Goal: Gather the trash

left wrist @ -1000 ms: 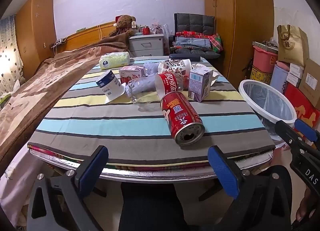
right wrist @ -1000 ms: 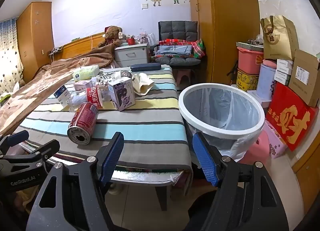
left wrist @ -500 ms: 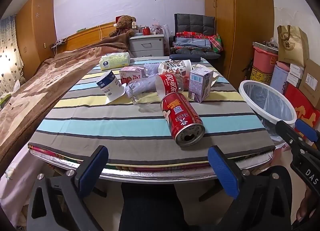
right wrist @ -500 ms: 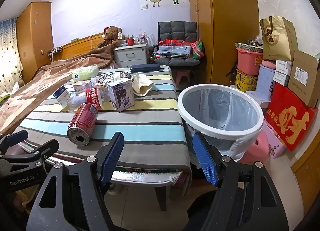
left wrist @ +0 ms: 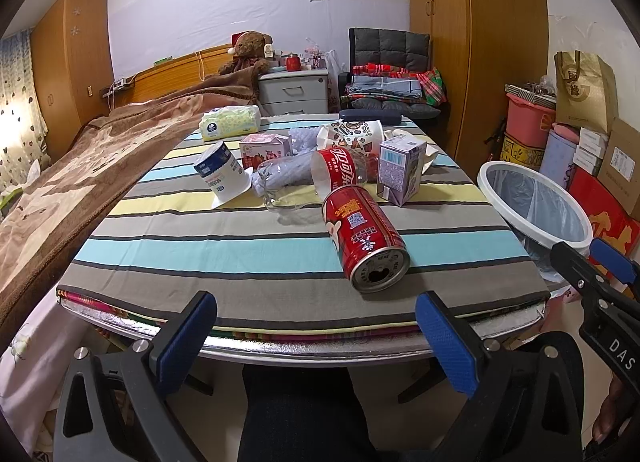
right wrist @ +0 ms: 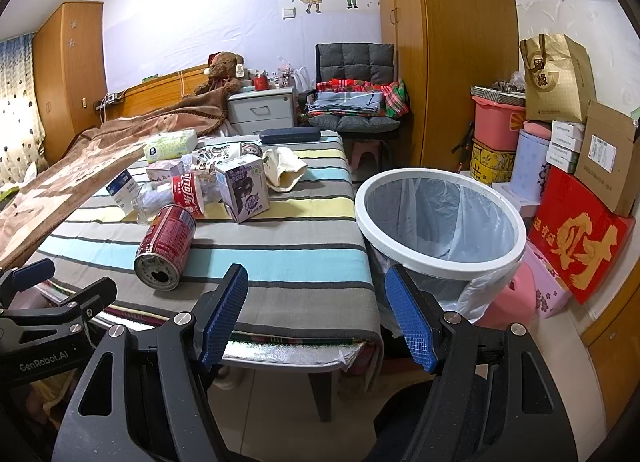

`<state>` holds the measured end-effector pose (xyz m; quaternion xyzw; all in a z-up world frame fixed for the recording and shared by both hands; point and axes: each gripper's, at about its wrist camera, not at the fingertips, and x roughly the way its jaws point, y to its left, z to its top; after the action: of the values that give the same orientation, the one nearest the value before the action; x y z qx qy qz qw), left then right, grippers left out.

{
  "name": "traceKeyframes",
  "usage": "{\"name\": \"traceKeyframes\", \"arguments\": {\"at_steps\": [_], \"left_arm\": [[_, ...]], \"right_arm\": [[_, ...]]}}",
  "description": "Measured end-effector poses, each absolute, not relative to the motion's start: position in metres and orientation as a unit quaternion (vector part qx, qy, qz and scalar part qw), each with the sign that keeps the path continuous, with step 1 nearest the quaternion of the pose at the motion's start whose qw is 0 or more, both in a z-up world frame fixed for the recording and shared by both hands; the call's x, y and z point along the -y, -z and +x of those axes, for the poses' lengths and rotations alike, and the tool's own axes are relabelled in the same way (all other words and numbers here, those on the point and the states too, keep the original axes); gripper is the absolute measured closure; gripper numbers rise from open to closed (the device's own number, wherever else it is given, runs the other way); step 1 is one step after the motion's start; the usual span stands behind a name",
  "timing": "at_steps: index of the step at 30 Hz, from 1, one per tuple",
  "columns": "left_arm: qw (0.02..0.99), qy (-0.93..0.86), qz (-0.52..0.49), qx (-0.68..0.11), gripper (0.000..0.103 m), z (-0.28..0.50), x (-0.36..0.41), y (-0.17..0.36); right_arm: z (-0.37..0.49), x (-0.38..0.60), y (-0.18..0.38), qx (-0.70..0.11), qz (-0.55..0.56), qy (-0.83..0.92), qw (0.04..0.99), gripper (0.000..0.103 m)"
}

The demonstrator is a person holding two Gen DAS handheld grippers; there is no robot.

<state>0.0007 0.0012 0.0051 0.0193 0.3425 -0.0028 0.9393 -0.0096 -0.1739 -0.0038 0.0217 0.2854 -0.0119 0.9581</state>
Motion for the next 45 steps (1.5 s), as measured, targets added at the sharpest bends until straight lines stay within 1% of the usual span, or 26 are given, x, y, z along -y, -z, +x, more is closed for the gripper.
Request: {"name": "traceKeyframes", "arguments": {"at_steps": [45], "left_arm": [[0.939,0.002,0.019,-0.343,0.002,-0.0020,-0.0025,-0.0060]], "right_arm": [[-0.0122,0.1718,0.0008,-0.282,0.017,0.014,0.959,0.030]]}}
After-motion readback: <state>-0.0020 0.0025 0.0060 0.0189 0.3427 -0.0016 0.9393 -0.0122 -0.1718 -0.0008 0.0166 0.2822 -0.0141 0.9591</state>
